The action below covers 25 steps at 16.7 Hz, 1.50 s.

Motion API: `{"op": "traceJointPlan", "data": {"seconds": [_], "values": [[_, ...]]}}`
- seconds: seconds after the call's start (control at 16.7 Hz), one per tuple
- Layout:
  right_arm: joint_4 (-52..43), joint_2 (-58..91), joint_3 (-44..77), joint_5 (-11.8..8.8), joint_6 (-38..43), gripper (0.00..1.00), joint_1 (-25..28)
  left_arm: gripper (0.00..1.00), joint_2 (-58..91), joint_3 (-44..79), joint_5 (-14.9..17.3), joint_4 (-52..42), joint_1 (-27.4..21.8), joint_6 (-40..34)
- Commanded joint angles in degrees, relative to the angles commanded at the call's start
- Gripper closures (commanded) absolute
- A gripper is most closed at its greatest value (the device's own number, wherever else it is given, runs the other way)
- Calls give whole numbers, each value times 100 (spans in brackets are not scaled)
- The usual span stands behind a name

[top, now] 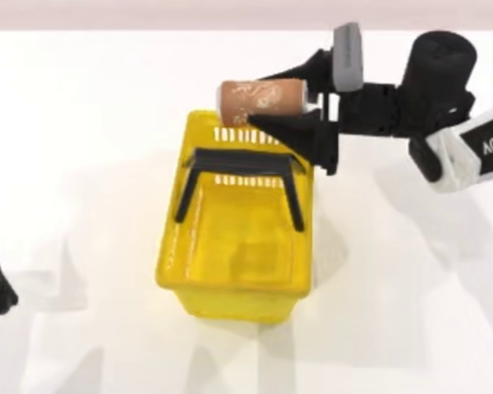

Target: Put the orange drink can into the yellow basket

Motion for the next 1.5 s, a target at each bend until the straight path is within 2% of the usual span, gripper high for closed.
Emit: {"op": "traceJointPlan", "data": {"seconds": [0.24, 1.02, 1.5], "values": [[25, 20, -10, 1, -2, 100, 1, 0, 0, 0, 0, 0, 0, 0], [25, 20, -10, 1, -2, 2, 1, 0, 0, 0, 0, 0, 0, 0], [25, 20, -10, 1, -2, 0, 1, 0, 0, 0, 0, 0, 0, 0]]}}
